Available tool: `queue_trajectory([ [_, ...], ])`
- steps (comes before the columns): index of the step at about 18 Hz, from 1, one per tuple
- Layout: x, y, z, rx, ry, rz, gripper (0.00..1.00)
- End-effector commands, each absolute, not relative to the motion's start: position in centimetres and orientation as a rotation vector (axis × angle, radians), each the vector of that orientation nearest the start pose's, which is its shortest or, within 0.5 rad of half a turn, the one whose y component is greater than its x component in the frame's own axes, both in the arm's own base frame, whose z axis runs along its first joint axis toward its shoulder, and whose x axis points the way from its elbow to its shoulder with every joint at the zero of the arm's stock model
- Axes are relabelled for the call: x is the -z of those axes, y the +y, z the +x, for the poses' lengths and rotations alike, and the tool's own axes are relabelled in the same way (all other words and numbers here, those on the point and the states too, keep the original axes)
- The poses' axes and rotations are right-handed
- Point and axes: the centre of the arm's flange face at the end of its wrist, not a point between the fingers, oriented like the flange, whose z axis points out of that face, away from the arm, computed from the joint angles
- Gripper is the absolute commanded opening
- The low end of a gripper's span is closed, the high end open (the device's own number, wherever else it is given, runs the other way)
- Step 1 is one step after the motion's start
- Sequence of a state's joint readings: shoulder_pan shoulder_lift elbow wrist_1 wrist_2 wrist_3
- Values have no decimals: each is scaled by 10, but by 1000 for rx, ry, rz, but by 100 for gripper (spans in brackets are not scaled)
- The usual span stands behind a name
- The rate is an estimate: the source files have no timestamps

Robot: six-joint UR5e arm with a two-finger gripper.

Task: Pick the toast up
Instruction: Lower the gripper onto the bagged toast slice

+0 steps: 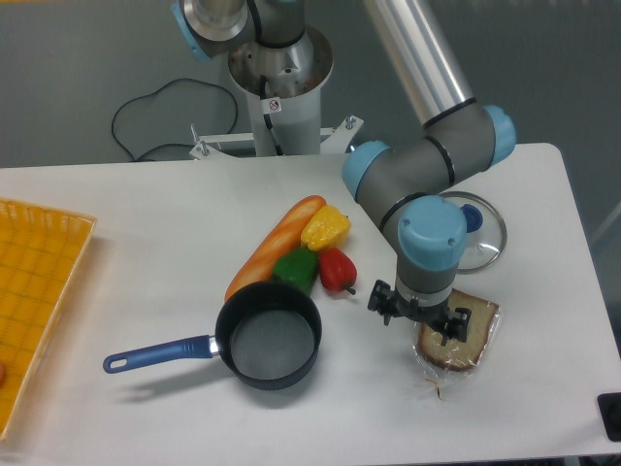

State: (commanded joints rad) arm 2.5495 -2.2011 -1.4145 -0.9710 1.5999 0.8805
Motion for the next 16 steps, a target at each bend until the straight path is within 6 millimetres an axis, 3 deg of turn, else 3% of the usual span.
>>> queue_trajectory([
  [3,-233,518,-534,-198,-121,-3073,100],
  [8,-231,523,-555,-178,-6,-3027,100],
  [13,-226,507,-576,-143,132,-2983,99],
  [16,-221,507,-576,-134,143,-2987,99],
])
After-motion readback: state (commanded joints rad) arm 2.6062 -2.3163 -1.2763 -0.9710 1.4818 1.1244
